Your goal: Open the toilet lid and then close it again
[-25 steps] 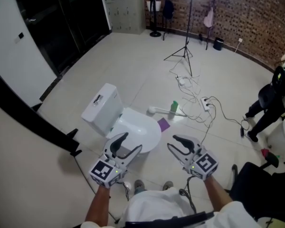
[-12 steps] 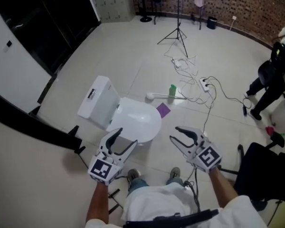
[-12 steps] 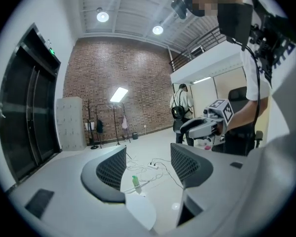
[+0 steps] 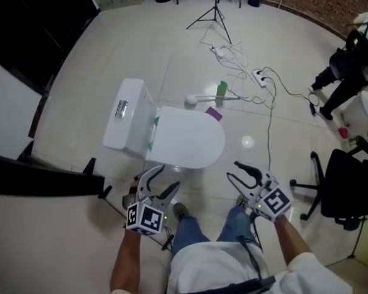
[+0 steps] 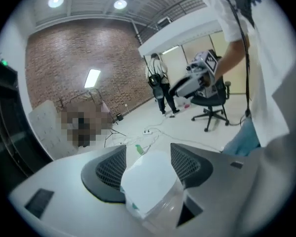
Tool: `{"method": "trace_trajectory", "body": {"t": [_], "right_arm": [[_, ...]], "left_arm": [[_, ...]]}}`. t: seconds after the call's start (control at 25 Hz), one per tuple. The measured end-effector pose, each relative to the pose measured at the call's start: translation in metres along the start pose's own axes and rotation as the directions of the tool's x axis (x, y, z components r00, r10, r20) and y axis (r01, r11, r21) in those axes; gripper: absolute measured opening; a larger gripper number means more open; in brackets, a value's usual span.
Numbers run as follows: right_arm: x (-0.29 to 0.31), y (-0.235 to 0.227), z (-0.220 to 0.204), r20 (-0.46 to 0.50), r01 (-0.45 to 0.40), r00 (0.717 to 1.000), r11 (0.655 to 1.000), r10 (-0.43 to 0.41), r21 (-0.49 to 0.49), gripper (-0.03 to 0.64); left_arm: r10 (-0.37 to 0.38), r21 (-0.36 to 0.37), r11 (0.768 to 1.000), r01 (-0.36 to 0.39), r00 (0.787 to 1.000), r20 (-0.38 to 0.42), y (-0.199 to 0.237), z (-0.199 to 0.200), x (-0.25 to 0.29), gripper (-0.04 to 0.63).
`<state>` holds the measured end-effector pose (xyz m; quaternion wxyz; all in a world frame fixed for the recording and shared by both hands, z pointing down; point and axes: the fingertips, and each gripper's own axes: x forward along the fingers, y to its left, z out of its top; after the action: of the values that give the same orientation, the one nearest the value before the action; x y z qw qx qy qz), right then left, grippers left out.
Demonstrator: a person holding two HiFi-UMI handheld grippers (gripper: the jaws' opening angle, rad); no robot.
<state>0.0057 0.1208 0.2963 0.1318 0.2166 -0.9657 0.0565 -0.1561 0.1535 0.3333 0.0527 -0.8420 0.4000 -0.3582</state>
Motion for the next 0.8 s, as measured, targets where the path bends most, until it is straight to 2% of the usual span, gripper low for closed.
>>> {"method": "trace_trajectory", "body": {"t": [0.16,0.28,0.44,0.64,0.8], "right_arm": [[0.046,0.018,-0.023,-0.078,0.010,0.997,0.998,-0.015,-0.055,0.140],[0.066,0.017,-0.054,-0.117,-0.013,0.993,0.998,0.005,-0.065,0.140],[0.078,0.005,-0.110,-0.165,-0.068,0.985,0.994,0.052,-0.091,0.140],[0.091,-0.001,-0.197,-0.239,-0.105,0.969,0.979,0.061,-0.177,0.140],[0.093,0.006,-0.263,-0.265,-0.130,0.962,0.967,0.070,-0.218,0.140]], "left_arm": [[-0.056,0.158,0.985,0.071,0.994,-0.096,0.001,-0.059,0.022,0.276],[-0.085,0.230,0.966,0.117,0.986,-0.142,-0.012,-0.092,0.051,0.276],[-0.097,0.271,0.952,0.142,0.980,-0.175,-0.032,-0.130,0.110,0.276],[-0.161,0.328,0.916,0.230,0.961,-0.224,-0.077,-0.195,0.192,0.276],[-0.173,0.367,0.894,0.257,0.953,-0.247,-0.113,-0.237,0.248,0.276]]}}
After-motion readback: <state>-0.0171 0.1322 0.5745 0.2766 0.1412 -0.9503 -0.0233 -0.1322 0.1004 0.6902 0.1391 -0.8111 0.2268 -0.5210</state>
